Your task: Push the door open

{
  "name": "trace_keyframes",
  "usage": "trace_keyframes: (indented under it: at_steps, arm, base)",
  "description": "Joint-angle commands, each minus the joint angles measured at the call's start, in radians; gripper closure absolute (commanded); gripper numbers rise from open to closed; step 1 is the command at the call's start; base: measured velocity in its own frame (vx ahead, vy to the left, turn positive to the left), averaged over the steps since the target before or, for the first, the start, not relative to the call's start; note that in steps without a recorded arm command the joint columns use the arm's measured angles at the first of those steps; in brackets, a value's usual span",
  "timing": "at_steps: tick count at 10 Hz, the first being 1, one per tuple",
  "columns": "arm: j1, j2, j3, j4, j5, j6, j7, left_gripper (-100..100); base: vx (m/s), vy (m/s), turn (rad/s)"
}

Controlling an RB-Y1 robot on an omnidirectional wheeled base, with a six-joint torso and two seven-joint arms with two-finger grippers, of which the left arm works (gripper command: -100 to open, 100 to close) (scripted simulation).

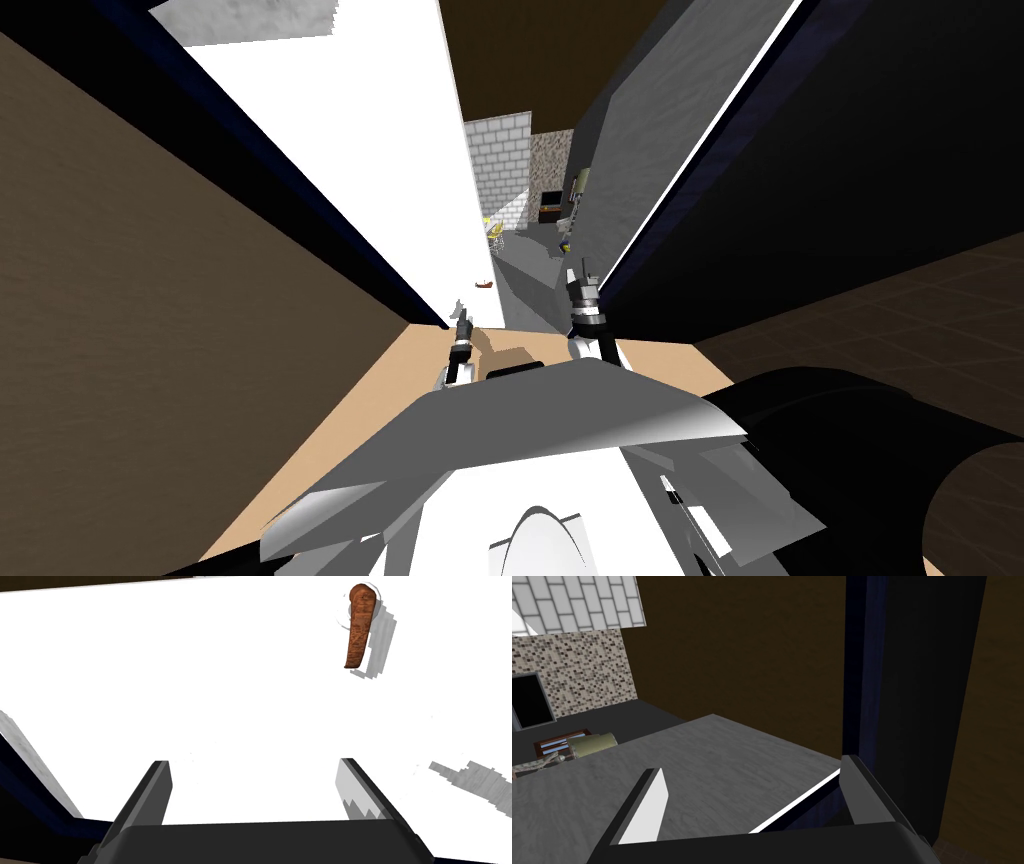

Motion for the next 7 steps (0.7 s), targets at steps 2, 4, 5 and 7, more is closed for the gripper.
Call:
trace_keyframes:
  at_steps: [2, 4, 5, 7]
  arm:
    - [-0.03, 0.0, -0.009, 0.08, 0.003, -0.019, 0.009, -100]
    - [-0.051, -0.002, -0.017, 0.135, 0.004, -0.031, 0.014, -100]
    - [-0.06, -0.004, -0.021, 0.163, 0.005, -0.037, 0.017, -100]
    - [-0.079, -0.006, -0.028, 0.215, 0.007, -0.048, 0.021, -100]
  base:
    - [0.1, 0.062, -0.065]
    - [0.091, 0.055, -0.056]
    - [0.079, 0.053, -0.062]
    - [0.073, 0.052, -0.06]
